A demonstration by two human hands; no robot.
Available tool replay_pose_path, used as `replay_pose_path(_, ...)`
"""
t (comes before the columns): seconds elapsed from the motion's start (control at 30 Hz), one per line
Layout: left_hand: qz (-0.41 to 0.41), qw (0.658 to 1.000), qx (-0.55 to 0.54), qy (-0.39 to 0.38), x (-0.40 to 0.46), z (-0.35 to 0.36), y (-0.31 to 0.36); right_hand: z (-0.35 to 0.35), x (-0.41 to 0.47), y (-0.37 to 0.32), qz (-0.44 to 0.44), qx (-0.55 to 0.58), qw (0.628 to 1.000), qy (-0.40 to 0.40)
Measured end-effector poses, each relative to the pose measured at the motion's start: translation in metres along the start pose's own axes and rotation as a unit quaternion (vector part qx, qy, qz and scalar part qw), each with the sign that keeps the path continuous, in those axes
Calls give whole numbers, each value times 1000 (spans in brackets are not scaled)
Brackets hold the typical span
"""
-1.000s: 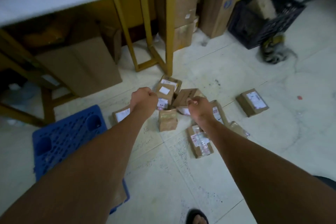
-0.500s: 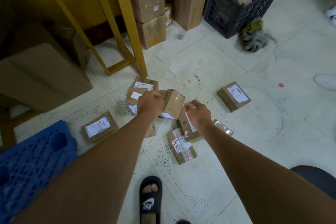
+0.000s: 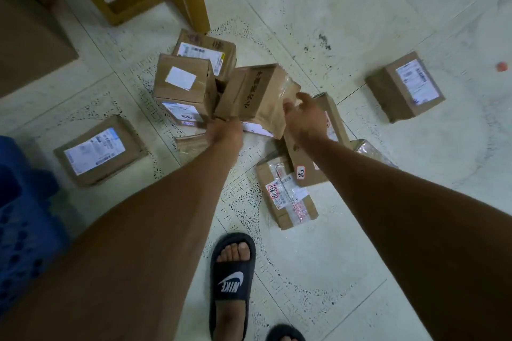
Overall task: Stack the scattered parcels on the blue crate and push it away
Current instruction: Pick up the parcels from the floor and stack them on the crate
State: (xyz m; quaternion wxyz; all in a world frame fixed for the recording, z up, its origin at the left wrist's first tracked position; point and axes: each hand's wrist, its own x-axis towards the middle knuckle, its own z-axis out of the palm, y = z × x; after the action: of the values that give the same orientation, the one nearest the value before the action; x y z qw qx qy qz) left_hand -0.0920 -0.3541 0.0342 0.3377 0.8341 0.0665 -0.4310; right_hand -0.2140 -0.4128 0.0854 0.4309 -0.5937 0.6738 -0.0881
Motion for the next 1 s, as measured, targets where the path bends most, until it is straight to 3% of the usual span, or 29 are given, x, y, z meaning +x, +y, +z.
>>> replay_pose_path(0.17,-18,996,-73,-47,12,25,3,19,59,-8,-50,-34,998,12)
replay_pose_path(0.33,-97,977,-130,-137,31,25,7,43,93,-25,-98,-102,989,-45)
replay_pose_path(0.47,-67,968,-144,-192,6,3,12,39,83,-19,-67,-135,988,27)
replay_pose_path(0.63,17,983,-61,-170,-36,-19,36,-7,43,-27,-11,-156,985,78)
replay_pose_path(0.77,85,984,-29,-154,-85,-54,64,-46,-3,-56,-16,-125,986,105)
replay_pose_path(1.0,179,984,-1,-21,-173,-163,88,-78,-127,-115,-81,-15,997,0)
